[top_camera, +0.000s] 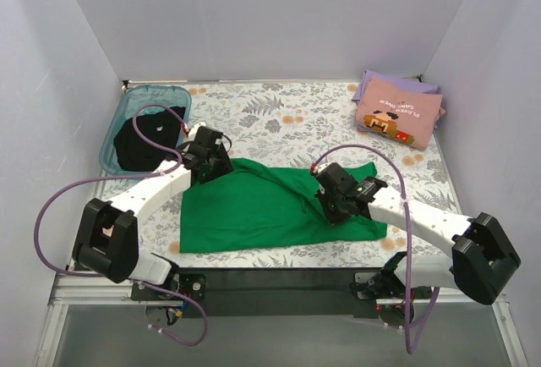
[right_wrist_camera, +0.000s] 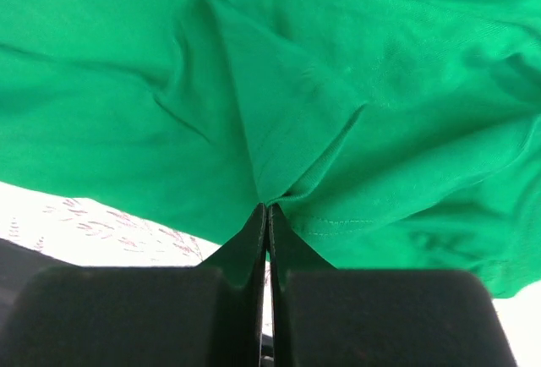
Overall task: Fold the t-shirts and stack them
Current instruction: Fold the tshirt
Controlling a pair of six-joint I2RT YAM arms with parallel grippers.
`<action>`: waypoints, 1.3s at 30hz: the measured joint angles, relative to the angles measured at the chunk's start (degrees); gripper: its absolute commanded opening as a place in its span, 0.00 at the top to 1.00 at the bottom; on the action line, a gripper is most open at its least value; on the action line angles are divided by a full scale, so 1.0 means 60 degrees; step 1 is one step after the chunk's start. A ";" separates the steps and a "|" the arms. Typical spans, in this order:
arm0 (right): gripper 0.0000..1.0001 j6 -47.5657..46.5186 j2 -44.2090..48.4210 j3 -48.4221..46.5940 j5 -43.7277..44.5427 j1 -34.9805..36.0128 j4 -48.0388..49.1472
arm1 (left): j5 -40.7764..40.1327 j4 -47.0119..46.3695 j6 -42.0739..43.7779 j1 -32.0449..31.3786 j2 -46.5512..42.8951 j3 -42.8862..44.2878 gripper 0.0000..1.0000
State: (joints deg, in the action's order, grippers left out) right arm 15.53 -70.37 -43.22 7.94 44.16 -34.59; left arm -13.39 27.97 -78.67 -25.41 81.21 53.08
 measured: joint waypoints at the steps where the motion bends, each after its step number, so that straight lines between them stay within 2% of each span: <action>1: 0.99 0.0164 -0.0091 0.0138 0.0087 0.0142 0.0000 | -0.0040 0.0055 -0.0080 0.0000 0.0004 0.0004 0.40; 5: 0.99 0.0652 -0.0452 0.0506 0.0404 0.0346 -0.0069 | -0.0510 0.0714 -0.0426 0.0000 0.0914 0.0718 0.39; 10: 0.99 0.0860 -0.0342 0.0488 0.0681 0.0350 -0.0069 | -0.1308 0.1843 -0.0907 0.0018 0.3319 0.3209 0.40; 14: 0.99 0.0856 -0.0229 0.0412 0.0729 0.0350 -0.0062 | -0.1297 0.2135 -0.0925 0.0033 0.4677 0.4743 0.44; 22: 0.99 0.0849 -0.0229 0.0401 0.0765 0.0350 0.0007 | -0.1111 0.2466 -0.0310 -0.0098 0.7082 0.7184 0.46; 27: 0.99 0.0812 -0.0382 0.0401 0.0754 0.0350 0.0084 | -0.1519 0.2688 -0.0091 -0.0404 0.7694 0.7777 0.46; 29: 0.99 0.0772 -0.0455 0.0401 0.0725 0.0350 0.0135 | -0.1683 0.2758 -0.0091 -0.0499 0.7817 0.7923 0.50; 32: 0.99 0.0703 -0.0568 0.0401 0.0718 0.0350 0.0240 | -0.1840 0.2794 -0.0175 -0.0645 0.7850 0.7945 0.50; 35: 0.99 0.0667 -0.0623 0.0401 0.0721 0.0350 0.0284 | -0.1920 0.2543 -0.0306 -0.0780 0.7617 0.7490 0.48; 39: 0.99 0.0630 -0.0630 0.0401 0.0721 0.0350 0.0288 | -0.1767 0.2437 -0.0532 -0.1002 0.6703 0.6164 0.46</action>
State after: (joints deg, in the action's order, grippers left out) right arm 19.31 -74.15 -40.82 12.27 46.26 -32.86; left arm -23.99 42.59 -81.87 -31.42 121.43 90.06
